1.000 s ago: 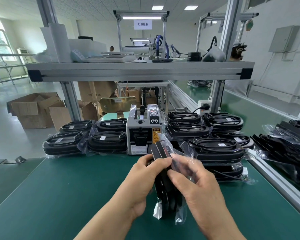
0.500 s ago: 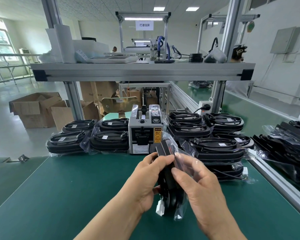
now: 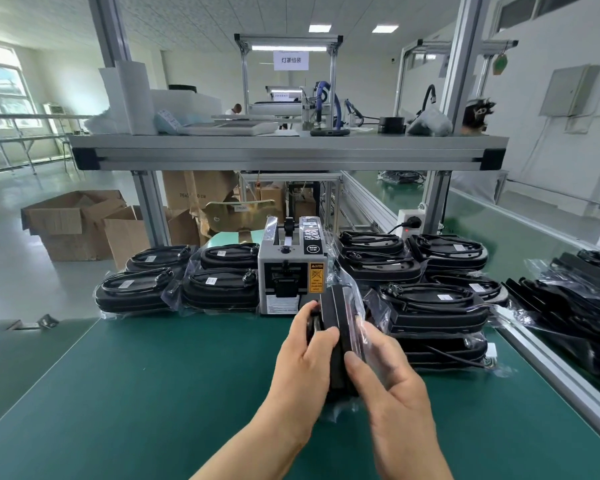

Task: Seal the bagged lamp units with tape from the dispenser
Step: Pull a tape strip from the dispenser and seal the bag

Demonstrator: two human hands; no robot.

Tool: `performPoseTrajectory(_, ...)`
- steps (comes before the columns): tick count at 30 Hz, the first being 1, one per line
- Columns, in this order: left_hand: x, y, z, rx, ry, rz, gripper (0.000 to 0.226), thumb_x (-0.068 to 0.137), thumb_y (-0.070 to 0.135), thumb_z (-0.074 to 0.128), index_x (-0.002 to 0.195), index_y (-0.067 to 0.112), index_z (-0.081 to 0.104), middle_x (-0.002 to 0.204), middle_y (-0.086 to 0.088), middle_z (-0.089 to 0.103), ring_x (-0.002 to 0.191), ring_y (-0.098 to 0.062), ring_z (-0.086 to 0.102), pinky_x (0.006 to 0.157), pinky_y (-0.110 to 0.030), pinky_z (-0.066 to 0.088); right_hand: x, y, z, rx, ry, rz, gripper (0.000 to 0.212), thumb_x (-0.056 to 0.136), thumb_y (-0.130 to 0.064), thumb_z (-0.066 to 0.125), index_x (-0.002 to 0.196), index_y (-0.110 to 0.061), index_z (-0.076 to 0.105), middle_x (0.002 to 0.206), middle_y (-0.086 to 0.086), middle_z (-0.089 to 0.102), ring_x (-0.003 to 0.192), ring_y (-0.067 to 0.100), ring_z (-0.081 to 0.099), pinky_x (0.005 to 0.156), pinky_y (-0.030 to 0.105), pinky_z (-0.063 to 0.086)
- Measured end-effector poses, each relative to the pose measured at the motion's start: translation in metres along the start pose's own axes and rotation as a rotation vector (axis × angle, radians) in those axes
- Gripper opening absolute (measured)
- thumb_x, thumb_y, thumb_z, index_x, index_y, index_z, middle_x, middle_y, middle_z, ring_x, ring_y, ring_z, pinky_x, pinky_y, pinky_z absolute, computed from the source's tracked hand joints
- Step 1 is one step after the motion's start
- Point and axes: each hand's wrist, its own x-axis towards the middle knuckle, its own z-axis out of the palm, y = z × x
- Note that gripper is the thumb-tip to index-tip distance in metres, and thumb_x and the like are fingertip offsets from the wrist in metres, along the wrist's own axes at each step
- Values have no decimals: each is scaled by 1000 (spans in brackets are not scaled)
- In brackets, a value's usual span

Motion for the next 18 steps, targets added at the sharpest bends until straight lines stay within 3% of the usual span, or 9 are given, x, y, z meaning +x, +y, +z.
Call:
performPoseTrajectory(2, 4, -4, -5, 154, 32, 128, 43, 87, 31, 50, 120, 58, 54, 110, 18, 70, 101, -2, 64, 89, -24, 52, 3, 10, 0, 85, -19, 16, 45, 81, -7, 67, 123, -22, 69, 128, -3, 68, 117, 10, 65, 84, 16, 54)
performPoseTrajectory(4, 6, -18, -16, 268, 24, 186, 54, 98, 19, 53, 140, 51, 41, 133, 22, 59, 124, 6, 51, 109, -27, 42, 3, 18, -2, 82, -22, 54, 51, 79, 7, 67, 124, -17, 64, 121, -3, 72, 111, 9, 68, 83, 15, 53)
performPoseTrajectory(6, 1, -35, -26, 332, -32, 224, 61, 100, 14, 54, 152, 34, 30, 153, 20, 41, 142, 1, 33, 120, -38, 29, -3, 24, -5, -51, -21, 96, 56, 80, 18, 67, 122, -18, 65, 112, -5, 75, 105, 9, 70, 80, 13, 53)
performPoseTrajectory(9, -10, -53, -32, 316, -37, 313, 64, 95, 21, 58, 152, 31, 29, 159, 22, 29, 149, -8, 24, 120, -47, 28, -12, 23, -11, -216, -8, 130, 55, 80, 20, 68, 118, -21, 68, 105, -9, 76, 100, 5, 71, 78, 8, 51)
performPoseTrajectory(11, -15, -61, -33, 298, 24, 356, 63, 92, 19, 62, 148, 30, 36, 158, 20, 31, 148, -13, 29, 115, -50, 36, -15, 16, -10, -311, -44, 148, 52, 80, 8, 75, 116, -28, 67, 103, -15, 76, 97, 0, 70, 77, 6, 49)
performPoseTrajectory(13, -18, -68, -35, 308, 83, 413, 57, 88, 19, 65, 140, 33, 45, 156, 17, 36, 145, -13, 34, 108, -47, 45, -15, 6, -6, -405, -57, 150, 51, 74, -16, 83, 117, -37, 64, 108, -21, 73, 100, -5, 67, 81, 9, 51)
performPoseTrajectory(16, -23, -80, -36, 347, 89, 486, 51, 83, 11, 69, 125, 34, 51, 151, 14, 42, 140, -18, 42, 98, -41, 54, -8, -5, 2, -605, 3, 136, 69, 74, -39, 80, 137, -39, 51, 130, -26, 57, 120, -6, 54, 102, 20, 46)
performPoseTrajectory(18, -24, -87, -36, 383, 86, 506, 55, 80, 4, 72, 122, 32, 51, 150, 13, 42, 138, -18, 46, 96, -36, 54, -2, -8, 7, -675, -8, 116, 64, 84, -44, 71, 143, -36, 46, 130, -29, 55, 119, -9, 51, 100, 10, 40)
